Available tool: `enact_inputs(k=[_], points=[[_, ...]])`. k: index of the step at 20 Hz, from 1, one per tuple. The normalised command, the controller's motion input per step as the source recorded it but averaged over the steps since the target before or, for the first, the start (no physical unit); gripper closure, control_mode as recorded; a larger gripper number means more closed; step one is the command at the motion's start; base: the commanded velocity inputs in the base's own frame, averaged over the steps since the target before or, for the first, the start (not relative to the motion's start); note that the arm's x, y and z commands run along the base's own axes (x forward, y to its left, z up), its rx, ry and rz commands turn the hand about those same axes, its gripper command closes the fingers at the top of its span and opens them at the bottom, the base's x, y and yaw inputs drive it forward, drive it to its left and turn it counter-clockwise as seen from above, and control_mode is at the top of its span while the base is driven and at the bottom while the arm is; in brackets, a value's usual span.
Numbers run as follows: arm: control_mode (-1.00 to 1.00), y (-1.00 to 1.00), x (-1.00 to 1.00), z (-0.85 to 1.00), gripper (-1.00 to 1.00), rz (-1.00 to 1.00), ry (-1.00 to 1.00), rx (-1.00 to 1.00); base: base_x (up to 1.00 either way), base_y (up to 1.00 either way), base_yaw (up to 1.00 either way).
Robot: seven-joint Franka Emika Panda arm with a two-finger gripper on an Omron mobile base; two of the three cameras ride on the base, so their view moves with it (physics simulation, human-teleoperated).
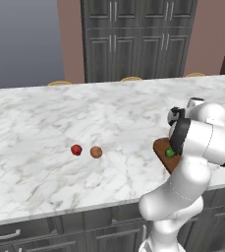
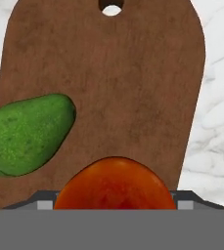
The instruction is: Place the avocado, onion, tomato, and bell pepper on the cutting board.
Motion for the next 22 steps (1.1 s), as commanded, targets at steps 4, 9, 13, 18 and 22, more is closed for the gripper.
enact_inputs(k=[4,9,13,18,22], points=[[-1.0,0.0,0.0,-0.32,1.0,0.03,0.08,0.0,0.0,0.0,0.0],[-1.0,0.0,0.0,-0.35,1.0,0.03,0.09,0.0,0.0,0.0,0.0],[-1.0,0.0,-0.01,-0.3,-1.0,0.03,0.07,0.0,0.0,0.0,0.0],[-1.0,0.0,-0.06,-0.05,-1.0,0.03,0.0,0.01,0.0,0.0,0.0],[-1.0,0.01,-0.02,0.0,-1.0,0.03,0.0,0.01,0.0,0.0,0.0]])
